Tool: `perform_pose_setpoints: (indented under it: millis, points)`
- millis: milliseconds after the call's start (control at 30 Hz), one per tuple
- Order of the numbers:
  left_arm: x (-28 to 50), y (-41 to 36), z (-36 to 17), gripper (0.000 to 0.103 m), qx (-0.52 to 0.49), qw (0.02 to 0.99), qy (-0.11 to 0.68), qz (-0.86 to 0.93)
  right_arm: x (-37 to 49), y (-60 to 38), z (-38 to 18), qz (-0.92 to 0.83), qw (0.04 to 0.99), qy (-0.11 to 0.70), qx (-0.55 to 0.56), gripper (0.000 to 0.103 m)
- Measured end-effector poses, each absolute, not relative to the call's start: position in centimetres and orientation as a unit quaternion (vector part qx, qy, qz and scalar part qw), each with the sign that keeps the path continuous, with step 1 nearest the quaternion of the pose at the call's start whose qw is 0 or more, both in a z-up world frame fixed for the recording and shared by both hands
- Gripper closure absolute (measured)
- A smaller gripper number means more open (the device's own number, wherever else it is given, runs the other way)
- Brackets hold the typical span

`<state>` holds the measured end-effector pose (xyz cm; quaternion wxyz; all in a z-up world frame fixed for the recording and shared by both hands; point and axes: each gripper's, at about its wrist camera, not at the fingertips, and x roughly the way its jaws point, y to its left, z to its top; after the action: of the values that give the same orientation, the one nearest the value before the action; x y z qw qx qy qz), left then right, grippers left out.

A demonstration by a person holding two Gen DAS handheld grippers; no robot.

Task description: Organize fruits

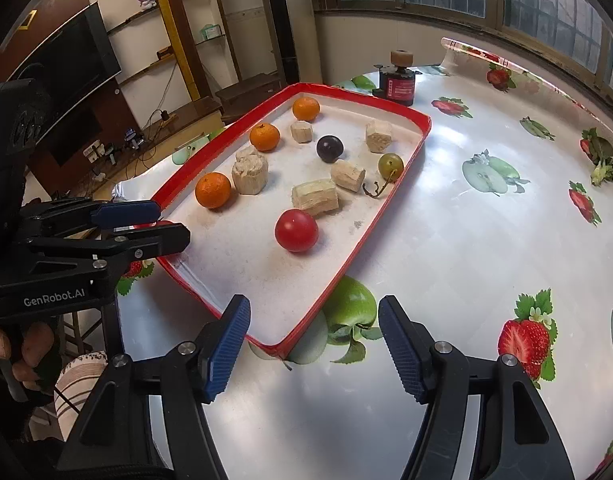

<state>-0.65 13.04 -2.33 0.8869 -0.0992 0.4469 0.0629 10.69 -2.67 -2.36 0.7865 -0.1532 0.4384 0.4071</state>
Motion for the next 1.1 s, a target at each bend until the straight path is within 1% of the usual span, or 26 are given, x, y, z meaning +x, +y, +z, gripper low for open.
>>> perform_pose_setpoints:
  millis: [267,433,467,500,567,767,1100]
  points:
    - [-1.5,11.9,-2.1,0.053,-0.087,0.891,0.442,0.052,10.1,-4.2,-2.8,0.399,0.788,0.437,-0.167,0.031]
    - [-2.2,11.4,-1.8,0.053,-0.08,0.894,0.437,0.054,9.3,-4.8,-2.5,0.403,0.792,0.416,-0.193,0.024]
    - [-2.3,11.3,-1.7,0.051,-0.077,0.895,0.435,0.054,9.1,-4.8,-2.4,0.404,0.793,0.411,-0.199,0.024]
    - [-2.5,11.2,-1.6,0.045,-0.075,0.897,0.433,0.055,8.9,-4.9,-2.4,0.406,0.793,0.406,-0.204,0.023]
    - [-2.9,11.0,-1.3,0.041,-0.069,0.901,0.426,0.057,8.6,-5.0,-2.2,0.413,0.791,0.396,-0.214,0.023]
    - [-3.6,10.4,-0.9,0.041,-0.056,0.905,0.417,0.057,7.8,-5.3,-2.1,0.426,0.786,0.378,-0.241,0.022]
    - [-4.0,9.3,-0.7,0.041,-0.046,0.905,0.419,0.047,7.9,-6.4,-2.1,0.424,0.788,0.372,-0.248,0.021]
